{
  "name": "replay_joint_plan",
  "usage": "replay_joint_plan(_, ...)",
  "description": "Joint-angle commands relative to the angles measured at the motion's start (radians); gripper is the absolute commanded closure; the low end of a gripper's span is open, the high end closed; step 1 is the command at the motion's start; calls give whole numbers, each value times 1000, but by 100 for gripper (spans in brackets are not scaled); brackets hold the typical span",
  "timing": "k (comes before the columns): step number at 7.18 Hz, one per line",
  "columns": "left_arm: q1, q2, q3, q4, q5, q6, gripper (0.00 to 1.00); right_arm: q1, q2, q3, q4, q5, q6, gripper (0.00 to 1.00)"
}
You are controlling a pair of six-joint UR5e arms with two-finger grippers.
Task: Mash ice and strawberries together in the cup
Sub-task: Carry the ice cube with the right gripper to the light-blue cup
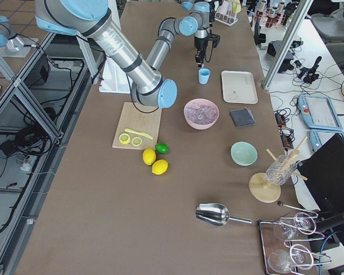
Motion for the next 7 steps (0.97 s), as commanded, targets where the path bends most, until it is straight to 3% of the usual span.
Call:
replay_joint_plan(1, 3, 6, -2, 0, 1, -3, 2, -1, 43, -115, 130, -7, -65, 100)
replay_joint_plan(7, 3, 2, -7, 2, -8, -6, 2, -44, 40, -227, 239, -49, -111, 100)
